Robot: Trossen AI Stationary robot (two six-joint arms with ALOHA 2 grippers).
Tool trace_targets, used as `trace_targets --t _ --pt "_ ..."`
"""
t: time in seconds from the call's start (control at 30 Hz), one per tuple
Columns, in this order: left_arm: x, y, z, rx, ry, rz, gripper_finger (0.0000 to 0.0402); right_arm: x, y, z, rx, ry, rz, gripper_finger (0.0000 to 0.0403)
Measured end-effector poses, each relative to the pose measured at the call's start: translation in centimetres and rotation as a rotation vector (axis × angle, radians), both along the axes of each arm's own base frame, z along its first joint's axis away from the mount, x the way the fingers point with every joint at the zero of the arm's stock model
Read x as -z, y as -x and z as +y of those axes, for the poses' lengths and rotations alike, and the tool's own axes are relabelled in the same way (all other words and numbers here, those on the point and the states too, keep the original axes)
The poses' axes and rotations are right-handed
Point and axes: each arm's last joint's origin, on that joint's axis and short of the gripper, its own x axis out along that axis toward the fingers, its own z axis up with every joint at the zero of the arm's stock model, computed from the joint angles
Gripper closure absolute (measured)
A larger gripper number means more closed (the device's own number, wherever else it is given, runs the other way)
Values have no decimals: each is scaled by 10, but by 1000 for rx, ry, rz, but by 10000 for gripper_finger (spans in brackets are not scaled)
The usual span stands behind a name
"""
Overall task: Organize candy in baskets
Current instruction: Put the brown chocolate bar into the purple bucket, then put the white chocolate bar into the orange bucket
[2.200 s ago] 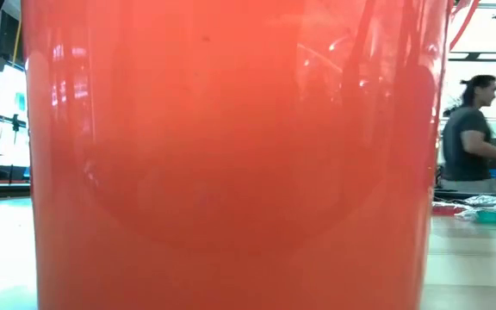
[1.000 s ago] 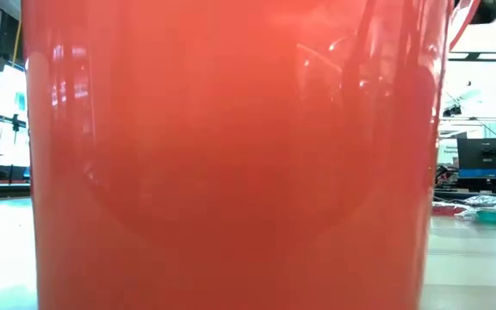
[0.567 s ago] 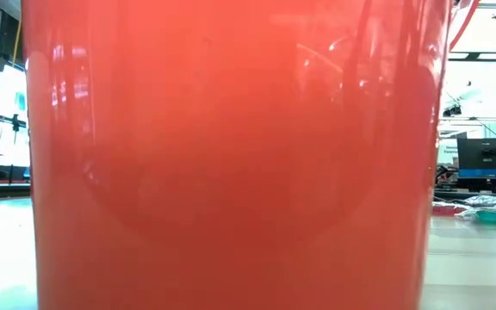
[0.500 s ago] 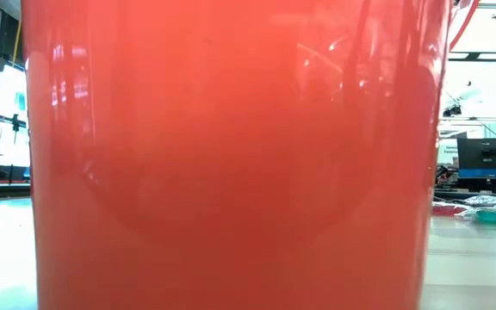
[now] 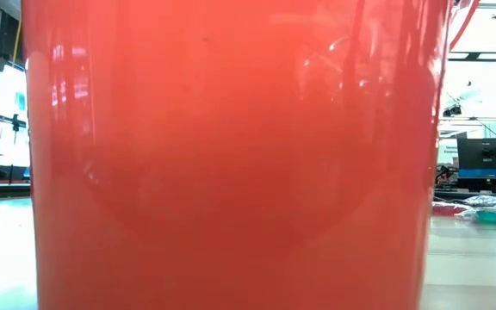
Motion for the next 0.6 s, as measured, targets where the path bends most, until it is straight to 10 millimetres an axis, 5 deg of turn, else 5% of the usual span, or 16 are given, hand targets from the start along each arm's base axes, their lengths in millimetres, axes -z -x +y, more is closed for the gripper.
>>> trace_targets --t 0.23,0.6 --pt "2 0 -4 37 102 7 312 -2 0 0 32 -16 -2 223" --pt "4 1 -15 127 301 26 312 -3 -2 -13 -119 138 -116 239"
